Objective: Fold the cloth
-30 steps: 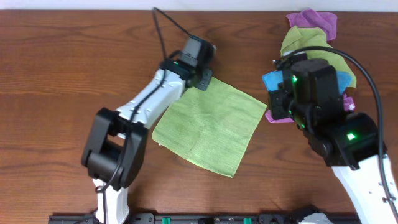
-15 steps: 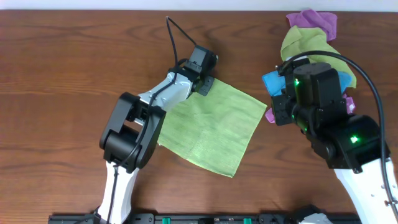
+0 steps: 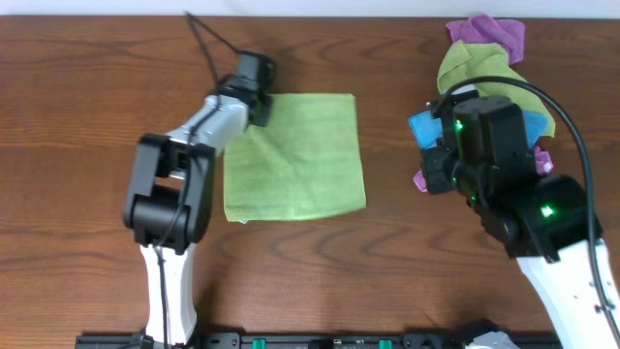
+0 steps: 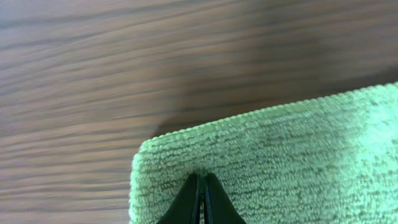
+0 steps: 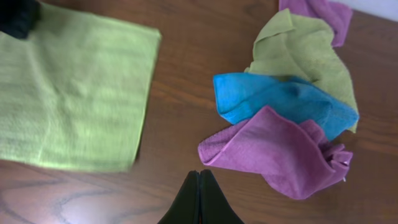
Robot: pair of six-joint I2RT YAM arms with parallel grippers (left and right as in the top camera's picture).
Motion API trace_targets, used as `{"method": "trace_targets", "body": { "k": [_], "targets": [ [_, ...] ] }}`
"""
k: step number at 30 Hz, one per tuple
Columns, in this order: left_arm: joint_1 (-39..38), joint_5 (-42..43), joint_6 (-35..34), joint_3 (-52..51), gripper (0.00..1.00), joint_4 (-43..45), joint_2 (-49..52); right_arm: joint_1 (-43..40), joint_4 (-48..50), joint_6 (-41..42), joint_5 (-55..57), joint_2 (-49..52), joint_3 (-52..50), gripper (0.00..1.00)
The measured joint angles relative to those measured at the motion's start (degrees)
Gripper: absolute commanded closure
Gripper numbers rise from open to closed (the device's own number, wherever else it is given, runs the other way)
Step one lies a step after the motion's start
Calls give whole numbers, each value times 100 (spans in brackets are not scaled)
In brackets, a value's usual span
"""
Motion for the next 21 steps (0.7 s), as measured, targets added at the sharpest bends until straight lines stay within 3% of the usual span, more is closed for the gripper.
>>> {"method": "trace_targets", "body": {
  "k": [7, 13, 17, 21],
  "targets": [
    [249, 184, -26, 11, 94, -31, 0, 0, 752, 0, -313, 883, 0, 98],
    [269, 404, -601, 87, 94, -151, 0, 0, 1202, -48, -599, 1550, 0, 99],
    [269, 811, -1123, 216, 94, -796, -173, -28, 1515, -173, -791, 1980, -2, 99],
    [262, 977, -1333, 339, 94, -1626, -953, -243, 1615, -378, -966, 2013, 0, 99]
  ]
}}
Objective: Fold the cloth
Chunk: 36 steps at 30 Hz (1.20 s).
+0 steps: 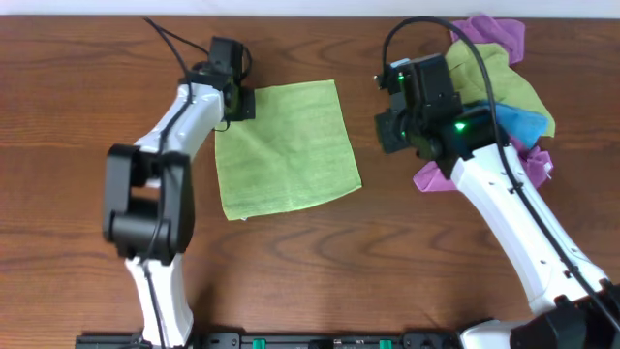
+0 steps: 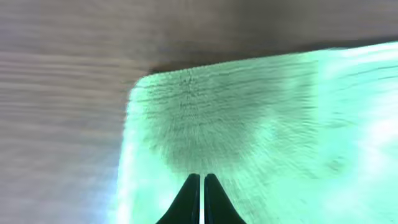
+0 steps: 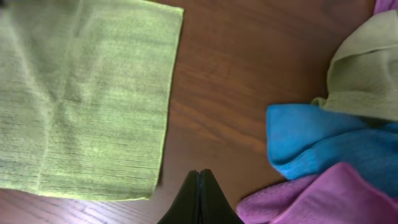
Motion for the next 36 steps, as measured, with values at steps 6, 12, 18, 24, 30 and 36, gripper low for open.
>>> {"method": "trace_targets", "body": {
  "k": [6, 12, 18, 24, 30, 36],
  "targets": [
    [94, 92, -382, 339, 94, -1379, -1725, -614, -66, -323, -688, 17, 0, 99],
    [787, 710, -852, -260, 94, -2404, -2166, -1130, -103, -487, -1921, 518, 0, 83],
    [1287, 1969, -1117, -2406, 94, -1521, -2479, -1333, -382, -555, -2900, 1239, 0, 66],
    [1292, 3150, -1561, -4332, 85, -157, -3414, -1279, -833, -592, -3329, 1663, 0, 59],
    [1368, 3733, -1882, -5589, 67, 704, -3534, -1279, -1224, -643, -3545, 1947, -7, 59],
    [2046, 4011, -1797, -5908, 45, 835, -3534, -1248, -1220, -680, -3613, 1967, -208, 53]
  ]
}}
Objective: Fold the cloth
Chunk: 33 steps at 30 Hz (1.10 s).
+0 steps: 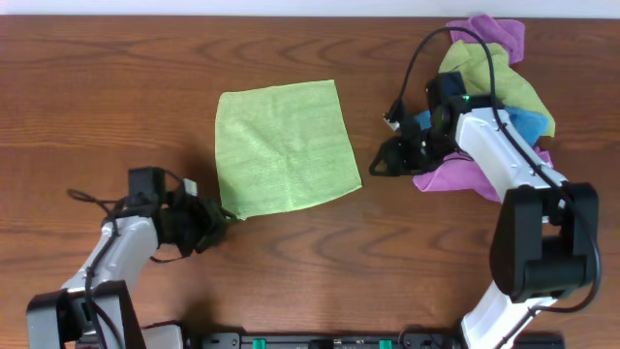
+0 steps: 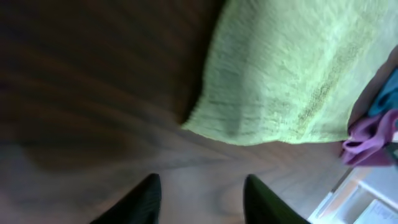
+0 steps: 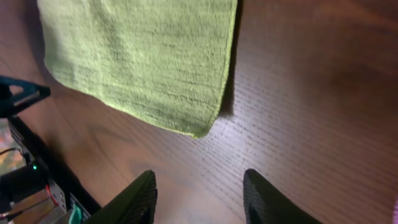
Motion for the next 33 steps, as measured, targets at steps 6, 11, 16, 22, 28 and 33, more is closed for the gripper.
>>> {"method": "trace_targets", "body": {
  "k": [6, 11, 16, 22, 28, 33],
  "targets": [
    [345, 79, 201, -26, 22, 396, 0, 170, 186, -46, -107, 0, -26, 48],
    [345, 101, 229, -31, 8, 586, 0, 420, 358, -107, -214, 46, -26, 38],
    [345, 170, 234, -144, 4, 940, 0, 457, 391, -109, -269, 245, -26, 40],
    [345, 358, 35, -409, 4, 1604, -59, 457, 387, -109, -341, 678, -31, 43],
    [367, 476, -114, -527, 4, 1790, -87, 420, 313, -164, -339, 769, -35, 36],
    [358, 579, -240, -715, 4, 2133, -131, 181, 264, -236, -341, 769, -35, 34]
  ]
}}
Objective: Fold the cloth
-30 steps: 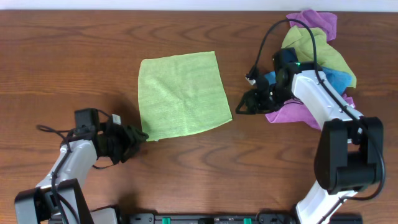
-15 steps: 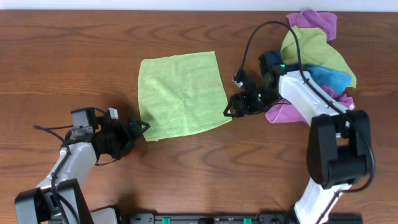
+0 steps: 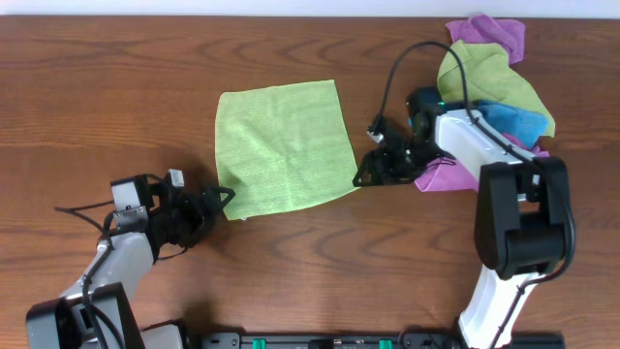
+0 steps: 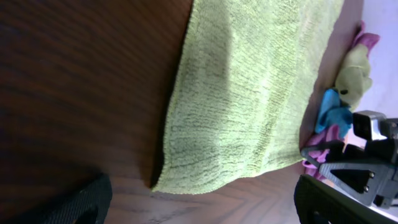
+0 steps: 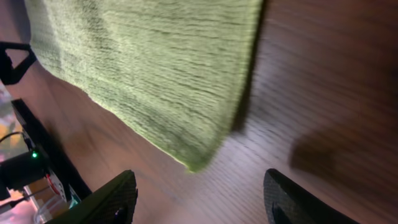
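Note:
A light green cloth (image 3: 286, 145) lies flat and unfolded on the table. My left gripper (image 3: 219, 199) is low at the cloth's near-left corner (image 4: 163, 182), open wide, with its fingers (image 4: 84, 200) either side of the corner and short of it. My right gripper (image 3: 365, 176) is open wide at the near-right corner (image 5: 194, 164), its fingers (image 5: 113, 198) also apart from the cloth. In the wrist views the left gripper (image 4: 199, 211) and the right gripper (image 5: 199, 208) hold nothing.
A heap of purple, olive and blue cloths (image 3: 496, 73) lies at the back right, just behind the right arm. The wooden table (image 3: 320, 262) runs to a black rail along the front edge.
Both grippers have opened wider and moved closer to the cloth's near corners. The cloth has not moved.
My left gripper was shut at the cloth's far-left corner while the right was shut by the heap. The cloth then lay further left and squarer. Later both grippers were open and low by the near corners, and they now flank them.

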Robot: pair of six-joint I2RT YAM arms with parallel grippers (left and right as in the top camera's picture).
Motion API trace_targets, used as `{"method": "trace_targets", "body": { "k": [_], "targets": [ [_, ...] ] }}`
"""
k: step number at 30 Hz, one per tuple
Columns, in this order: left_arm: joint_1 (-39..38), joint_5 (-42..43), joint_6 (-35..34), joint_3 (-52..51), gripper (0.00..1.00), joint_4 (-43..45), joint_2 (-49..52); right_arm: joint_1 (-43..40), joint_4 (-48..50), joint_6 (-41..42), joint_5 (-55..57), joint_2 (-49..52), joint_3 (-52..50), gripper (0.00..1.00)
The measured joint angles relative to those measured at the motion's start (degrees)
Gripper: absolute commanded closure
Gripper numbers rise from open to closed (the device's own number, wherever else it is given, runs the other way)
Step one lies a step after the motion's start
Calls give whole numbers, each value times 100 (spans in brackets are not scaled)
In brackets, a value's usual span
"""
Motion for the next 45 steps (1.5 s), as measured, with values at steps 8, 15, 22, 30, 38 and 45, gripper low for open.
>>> {"method": "trace_targets", "body": {
  "k": [8, 15, 22, 30, 38, 45],
  "targets": [
    [-175, 175, -400, -369, 5, 750, -68, -74, 59, -66, -111, 98, -2, 34],
    [-234, 302, -496, -382, 5, 898, 70, -74, 105, -68, -389, 334, -2, 36],
    [-334, 914, -555, -411, 9, 1878, 695, -74, 35, -85, -496, 380, -2, 38],
    [175, 1580, -131, -579, 5, 1906, 874, -74, -81, -127, -487, 398, -2, 44],
    [188, 1569, 42, -619, 5, 1919, 848, -63, -76, -129, -511, 400, -28, 43],
    [168, 1478, 48, -693, 5, 2223, 831, 111, -111, -129, -514, 400, -33, 43]
  ]
}}
